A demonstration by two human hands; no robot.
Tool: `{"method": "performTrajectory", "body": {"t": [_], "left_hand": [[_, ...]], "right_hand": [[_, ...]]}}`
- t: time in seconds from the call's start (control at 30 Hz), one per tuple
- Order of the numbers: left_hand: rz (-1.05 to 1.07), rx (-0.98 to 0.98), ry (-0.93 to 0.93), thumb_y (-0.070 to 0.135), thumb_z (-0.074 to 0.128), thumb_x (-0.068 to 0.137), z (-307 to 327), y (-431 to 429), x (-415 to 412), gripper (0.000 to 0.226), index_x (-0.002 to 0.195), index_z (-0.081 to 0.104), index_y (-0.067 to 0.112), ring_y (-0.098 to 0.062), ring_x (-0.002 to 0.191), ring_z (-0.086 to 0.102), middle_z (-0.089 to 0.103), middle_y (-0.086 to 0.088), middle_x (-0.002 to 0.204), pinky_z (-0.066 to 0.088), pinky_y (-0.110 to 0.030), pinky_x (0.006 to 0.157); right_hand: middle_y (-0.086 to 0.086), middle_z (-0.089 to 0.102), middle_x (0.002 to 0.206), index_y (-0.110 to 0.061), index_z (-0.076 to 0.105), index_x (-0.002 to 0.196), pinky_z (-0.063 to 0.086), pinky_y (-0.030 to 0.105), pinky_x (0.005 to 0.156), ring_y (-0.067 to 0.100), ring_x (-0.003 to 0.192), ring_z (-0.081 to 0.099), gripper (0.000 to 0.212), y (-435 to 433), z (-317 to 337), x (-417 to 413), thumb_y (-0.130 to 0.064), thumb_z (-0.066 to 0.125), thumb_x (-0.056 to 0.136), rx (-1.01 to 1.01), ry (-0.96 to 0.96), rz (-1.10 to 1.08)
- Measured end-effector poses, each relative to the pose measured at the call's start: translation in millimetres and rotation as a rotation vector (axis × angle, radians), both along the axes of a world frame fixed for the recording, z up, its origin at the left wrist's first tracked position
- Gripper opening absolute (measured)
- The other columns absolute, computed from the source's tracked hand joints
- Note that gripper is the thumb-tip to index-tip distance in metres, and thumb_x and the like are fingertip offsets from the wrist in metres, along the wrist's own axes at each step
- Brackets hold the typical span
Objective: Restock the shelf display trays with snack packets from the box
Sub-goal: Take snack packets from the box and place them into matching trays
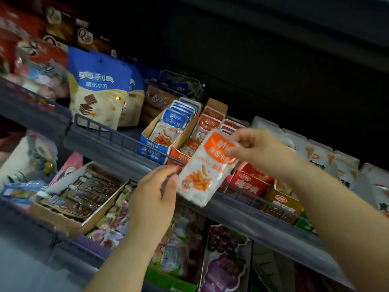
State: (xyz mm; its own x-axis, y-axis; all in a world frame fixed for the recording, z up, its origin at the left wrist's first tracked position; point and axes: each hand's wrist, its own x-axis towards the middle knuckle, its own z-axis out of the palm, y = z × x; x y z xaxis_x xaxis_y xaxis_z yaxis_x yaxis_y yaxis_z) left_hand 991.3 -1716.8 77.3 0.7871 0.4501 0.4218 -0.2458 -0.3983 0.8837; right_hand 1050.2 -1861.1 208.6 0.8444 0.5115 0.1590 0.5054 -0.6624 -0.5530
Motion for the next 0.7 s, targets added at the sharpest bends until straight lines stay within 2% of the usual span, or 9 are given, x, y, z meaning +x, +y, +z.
{"method": "performTrajectory", "body": {"t": [0.07,0.13,0.2,0.3,0.37,0.43,0.6,0.7], "left_hand": [[0.008,0.154,0.034,0.017,0.043,0.093,-1.2,6.1,4.9,0.037,0.130,0.048,0.021,-0.005,0.122,0.037,0.045,0.008,0.134,0.027,-0.021,0.100],[-0.014,0.263,0.127,0.022,0.038,0.095,-4.0,9.5,11.3,0.046,0.140,0.030,0.026,-0.008,0.136,0.021,0.021,0.009,0.150,0.017,-0.026,0.110],[-0.034,0.332,0.211,0.027,0.035,0.096,-8.6,9.7,16.6,0.053,0.145,0.015,0.028,-0.013,0.141,0.010,0.004,0.007,0.154,0.010,-0.029,0.114],[-0.061,0.446,0.285,0.034,0.031,0.097,-16.8,5.4,22.7,0.060,0.145,-0.004,0.029,-0.013,0.142,-0.004,-0.011,0.005,0.154,0.000,-0.029,0.114],[-0.074,0.510,0.318,0.038,0.029,0.097,-21.0,2.5,25.8,0.062,0.144,-0.011,0.029,-0.013,0.141,-0.013,-0.016,0.006,0.153,-0.005,-0.029,0.113],[-0.078,0.532,0.338,0.040,0.028,0.096,-21.8,2.4,27.4,0.063,0.143,-0.013,0.030,-0.014,0.140,-0.016,-0.017,0.006,0.153,-0.007,-0.030,0.113],[-0.086,0.544,0.341,0.041,0.029,0.096,-21.3,6.1,28.0,0.063,0.143,-0.012,0.031,-0.013,0.140,-0.016,-0.017,0.008,0.153,-0.004,-0.032,0.114],[-0.098,0.562,0.350,0.042,0.029,0.096,-20.7,7.8,27.5,0.062,0.144,-0.010,0.032,-0.013,0.140,-0.017,-0.018,0.009,0.152,-0.004,-0.032,0.114]], "right_hand": [[-0.010,0.062,0.075,-0.020,0.056,0.077,0.049,0.007,0.053,-0.006,0.055,0.060,0.011,0.8,16.1,3.4,-0.014,0.057,0.086,0.050,-0.071,-0.044],[-0.008,0.063,0.077,-0.021,0.056,0.078,0.053,0.013,0.059,0.002,0.063,0.063,0.011,2.8,26.6,9.3,-0.016,0.057,0.087,0.085,-0.151,-0.112],[-0.006,0.064,0.082,-0.021,0.055,0.078,0.054,0.019,0.065,0.007,0.071,0.064,0.011,7.1,29.4,18.4,-0.017,0.057,0.088,0.122,-0.212,-0.180],[0.004,0.065,0.093,-0.015,0.057,0.086,0.056,0.033,0.076,0.020,0.083,0.066,0.004,19.2,26.5,34.6,-0.015,0.056,0.089,0.144,-0.287,-0.283],[0.008,0.065,0.101,-0.012,0.060,0.096,0.053,0.037,0.084,0.022,0.092,0.063,0.010,29.3,23.6,45.6,-0.016,0.054,0.090,0.038,-0.356,-0.323],[0.007,0.064,0.106,-0.011,0.061,0.103,0.049,0.032,0.084,0.019,0.097,0.061,0.015,38.4,21.0,56.7,-0.016,0.053,0.090,-0.062,-0.360,-0.320],[-0.003,0.058,0.100,-0.021,0.058,0.090,0.039,0.026,0.076,0.011,0.090,0.054,0.004,54.0,17.8,76.6,-0.018,0.056,0.089,-0.169,-0.180,-0.300],[-0.005,0.054,0.102,-0.020,0.060,0.109,0.038,0.024,0.076,0.009,0.089,0.049,0.020,58.6,15.5,81.8,-0.019,0.055,0.090,-0.297,-0.030,-0.270]]}}
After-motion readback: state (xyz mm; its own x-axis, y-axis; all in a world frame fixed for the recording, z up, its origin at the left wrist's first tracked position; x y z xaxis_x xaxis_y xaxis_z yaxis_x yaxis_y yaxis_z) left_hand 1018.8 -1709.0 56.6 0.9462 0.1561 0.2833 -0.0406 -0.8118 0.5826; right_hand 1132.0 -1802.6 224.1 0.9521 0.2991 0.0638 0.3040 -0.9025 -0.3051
